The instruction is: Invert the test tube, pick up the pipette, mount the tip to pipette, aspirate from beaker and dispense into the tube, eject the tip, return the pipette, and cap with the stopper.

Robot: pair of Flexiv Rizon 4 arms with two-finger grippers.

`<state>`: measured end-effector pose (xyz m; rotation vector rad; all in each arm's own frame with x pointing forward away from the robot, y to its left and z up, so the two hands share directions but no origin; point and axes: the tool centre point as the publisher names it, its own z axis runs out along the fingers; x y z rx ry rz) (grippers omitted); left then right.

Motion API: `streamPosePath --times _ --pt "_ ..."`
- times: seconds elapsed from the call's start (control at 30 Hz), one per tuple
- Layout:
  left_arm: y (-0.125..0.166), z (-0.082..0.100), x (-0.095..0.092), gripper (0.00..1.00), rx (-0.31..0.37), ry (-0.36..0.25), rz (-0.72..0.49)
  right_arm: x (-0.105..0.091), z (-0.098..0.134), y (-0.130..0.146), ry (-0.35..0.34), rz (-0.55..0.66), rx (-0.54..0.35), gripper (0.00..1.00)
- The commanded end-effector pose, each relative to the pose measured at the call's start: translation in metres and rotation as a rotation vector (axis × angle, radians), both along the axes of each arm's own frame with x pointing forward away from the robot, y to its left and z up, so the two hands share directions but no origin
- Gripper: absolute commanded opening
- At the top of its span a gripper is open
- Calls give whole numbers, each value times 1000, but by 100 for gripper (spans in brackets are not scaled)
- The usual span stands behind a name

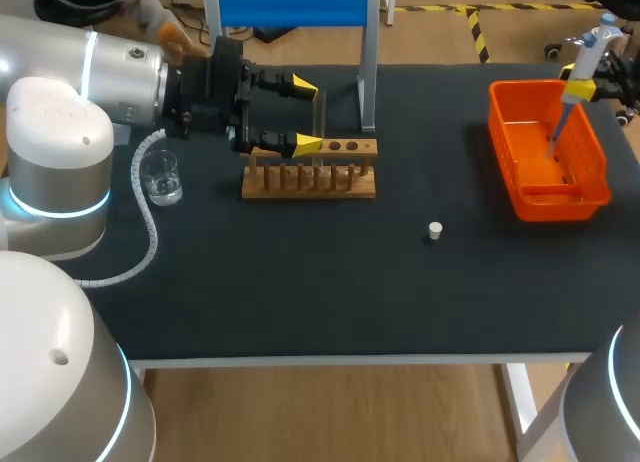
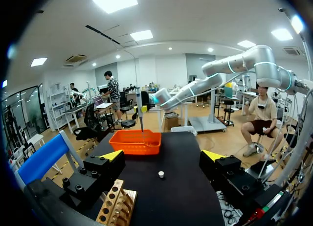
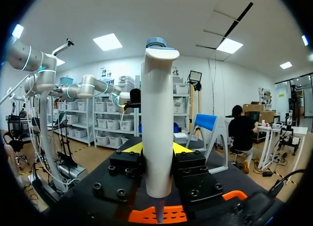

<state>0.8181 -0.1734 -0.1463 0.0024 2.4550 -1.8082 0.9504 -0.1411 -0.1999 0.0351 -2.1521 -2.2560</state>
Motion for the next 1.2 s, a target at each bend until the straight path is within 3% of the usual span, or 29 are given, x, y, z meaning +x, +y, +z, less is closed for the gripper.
streamPosePath --times 0.03,1.0,1.2 --pt "1 -1 0 100 -3 -2 0 0 0 0 3 -3 -4 0" --pt "1 0 -1 100 1 -4 8 0 0 0 3 -3 -4 0" --pt "-22 15 11 100 26 10 36 0 0 0 3 -3 -4 0"
